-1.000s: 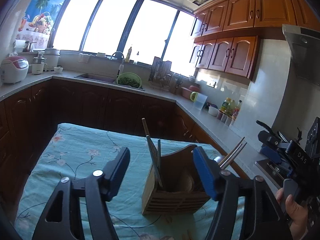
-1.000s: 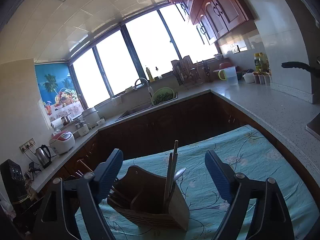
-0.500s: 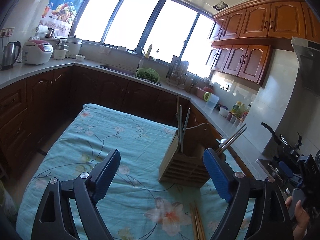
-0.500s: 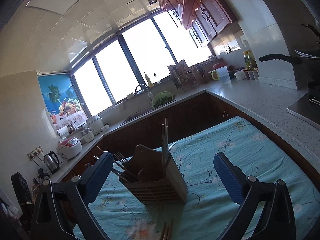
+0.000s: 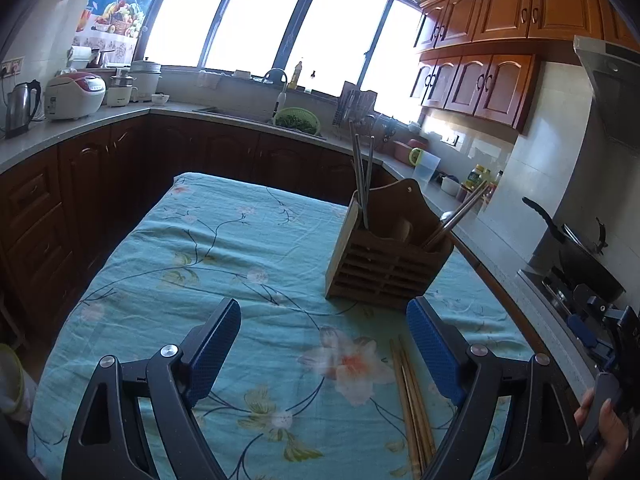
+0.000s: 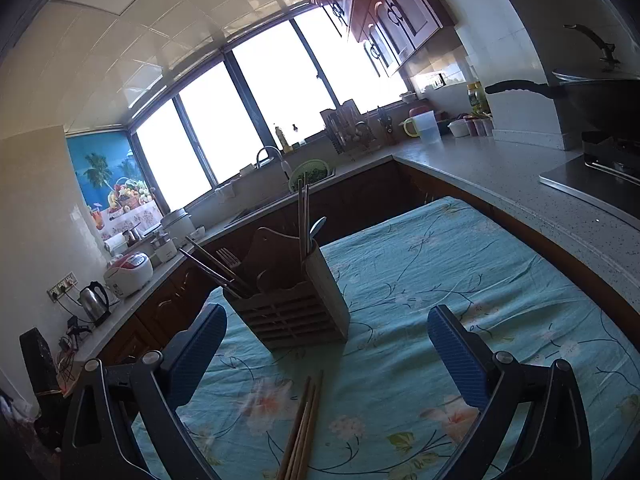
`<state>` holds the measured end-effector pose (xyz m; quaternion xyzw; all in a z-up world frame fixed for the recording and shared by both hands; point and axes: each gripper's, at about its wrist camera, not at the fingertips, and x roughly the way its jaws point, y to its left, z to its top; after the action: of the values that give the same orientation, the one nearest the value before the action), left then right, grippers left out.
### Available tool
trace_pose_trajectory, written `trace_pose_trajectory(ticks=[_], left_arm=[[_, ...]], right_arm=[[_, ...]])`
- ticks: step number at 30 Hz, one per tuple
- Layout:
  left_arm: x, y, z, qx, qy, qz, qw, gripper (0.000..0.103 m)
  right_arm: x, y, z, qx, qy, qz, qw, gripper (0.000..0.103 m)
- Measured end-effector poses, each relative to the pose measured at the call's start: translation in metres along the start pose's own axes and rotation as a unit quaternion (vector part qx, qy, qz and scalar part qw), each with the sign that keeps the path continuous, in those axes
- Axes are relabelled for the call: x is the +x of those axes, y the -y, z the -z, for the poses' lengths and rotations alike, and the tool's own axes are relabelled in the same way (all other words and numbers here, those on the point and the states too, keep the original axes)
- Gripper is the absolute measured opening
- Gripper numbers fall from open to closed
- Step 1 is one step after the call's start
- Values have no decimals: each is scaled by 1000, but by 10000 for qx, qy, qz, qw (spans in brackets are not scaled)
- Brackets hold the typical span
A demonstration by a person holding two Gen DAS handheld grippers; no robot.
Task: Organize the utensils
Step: 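Move both grippers back to the remaining wooden chopsticks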
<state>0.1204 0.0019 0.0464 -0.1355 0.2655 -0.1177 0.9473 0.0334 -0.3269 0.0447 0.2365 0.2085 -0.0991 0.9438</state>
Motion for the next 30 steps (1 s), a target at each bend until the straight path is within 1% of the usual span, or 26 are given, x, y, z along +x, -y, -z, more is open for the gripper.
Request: trace_pose_trajectory(ticks=[5,9,12,16,18,20,23,24,25,28,30], left_arm=[[1,7,12,114,-271,-34,9996,85],[14,23,21,365,-669,-32,9971,85],[35,46,31,685,-1091,-12,9917,84],[59,75,43,1120,-1456,-8,9830,84],[72,87,49,1341,-1619,-115,9776,83],[82,93,55,1506,-1749,-209,9728,80],[95,97,61,1623,-1979,-244,9664,78],[98,98,64,1657,-2035,-262,9646,80],[99,98,63,1628,-1986,-220,9662,80],[102,93,58,1633,-1985,-375,9657,80],[105,81,58,1575,-2066,-363,9650,81]], right_arm=[[-7,8,18,-58,-122,200,9997,101],[-9,20,27,74,-245,352,9991,101],[-9,29,28,234,-286,429,9984,101],[-12,35,29,346,-268,454,9980,101],[-12,36,28,371,-269,464,9979,101],[-13,38,28,393,-267,482,9977,101],[-11,38,29,417,-308,483,9975,101],[-9,38,31,422,-332,474,9974,101],[-6,37,32,418,-360,463,9974,101],[5,31,37,385,-523,397,9971,101],[15,27,41,328,-688,340,9965,101]])
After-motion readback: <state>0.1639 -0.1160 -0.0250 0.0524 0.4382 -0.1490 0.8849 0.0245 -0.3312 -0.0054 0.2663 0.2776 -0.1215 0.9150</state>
